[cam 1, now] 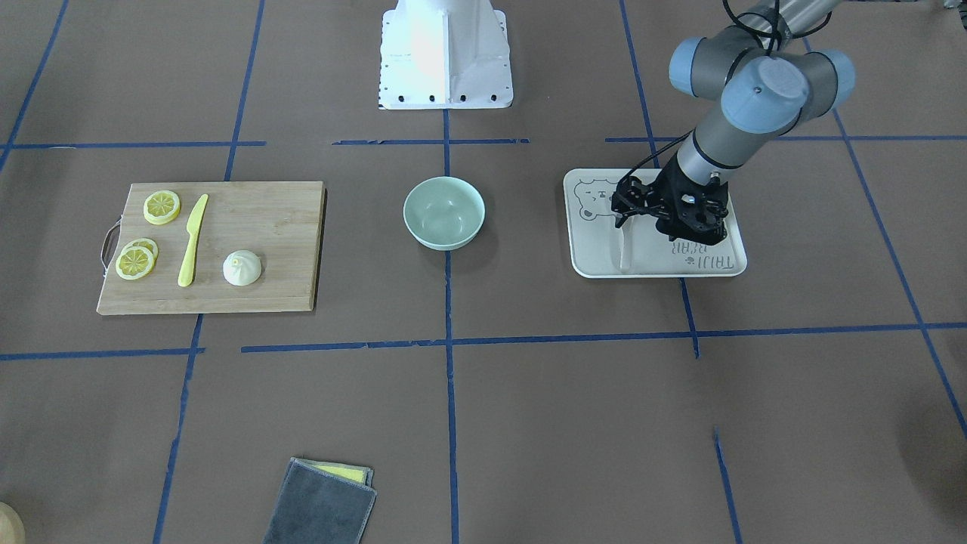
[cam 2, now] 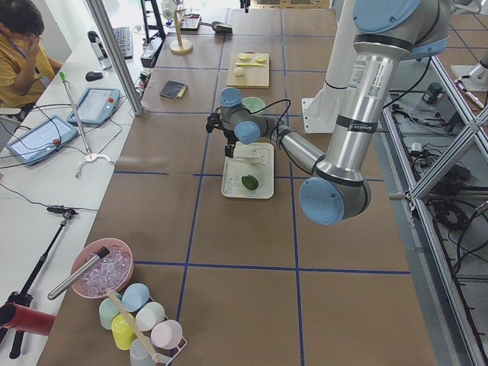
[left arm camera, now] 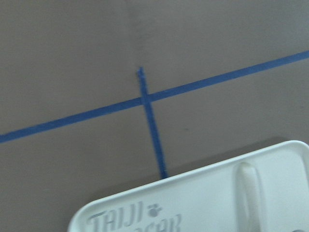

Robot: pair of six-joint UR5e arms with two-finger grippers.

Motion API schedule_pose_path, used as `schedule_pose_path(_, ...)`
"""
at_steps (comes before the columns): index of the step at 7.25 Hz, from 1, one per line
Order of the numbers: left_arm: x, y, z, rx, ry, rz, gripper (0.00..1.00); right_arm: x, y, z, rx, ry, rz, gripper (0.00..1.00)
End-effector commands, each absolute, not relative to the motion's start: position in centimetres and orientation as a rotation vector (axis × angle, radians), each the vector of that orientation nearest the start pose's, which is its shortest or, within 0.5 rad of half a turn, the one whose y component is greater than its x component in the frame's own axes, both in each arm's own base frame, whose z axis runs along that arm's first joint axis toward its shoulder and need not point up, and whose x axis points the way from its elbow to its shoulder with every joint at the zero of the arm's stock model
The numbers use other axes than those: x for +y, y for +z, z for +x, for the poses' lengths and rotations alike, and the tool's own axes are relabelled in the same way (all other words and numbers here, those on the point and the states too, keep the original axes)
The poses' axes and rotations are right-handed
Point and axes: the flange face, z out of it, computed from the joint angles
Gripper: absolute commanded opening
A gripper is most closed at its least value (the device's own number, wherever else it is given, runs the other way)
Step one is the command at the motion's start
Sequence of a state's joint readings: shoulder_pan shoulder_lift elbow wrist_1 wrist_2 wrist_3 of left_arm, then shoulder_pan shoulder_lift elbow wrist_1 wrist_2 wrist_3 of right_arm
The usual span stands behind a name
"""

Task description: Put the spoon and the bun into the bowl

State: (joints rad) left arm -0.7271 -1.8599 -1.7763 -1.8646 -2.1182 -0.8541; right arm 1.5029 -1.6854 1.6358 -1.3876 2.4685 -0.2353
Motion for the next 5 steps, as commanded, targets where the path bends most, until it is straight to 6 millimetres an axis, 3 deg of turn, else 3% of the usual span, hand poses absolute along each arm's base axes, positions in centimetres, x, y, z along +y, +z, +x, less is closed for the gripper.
schedule_pose_path(1,-45.7,39.2,41.2,0.86,0.184,0.121,0.93,-45.1,65.6,1.9,-0.908,-0.343,0.186,1.0)
schedule_pose_path(3,-46.0,39.4,41.4,0.847,0.176,0.132,0.89,-45.0,65.6,1.8,-0.91,-0.341,0.181,1.0)
schedule_pose_path(5,-44.9,39.4,42.6,0.848,0.199,0.121,0.85,-45.0,65.6,1.5,-0.913,-0.344,0.177,1.0)
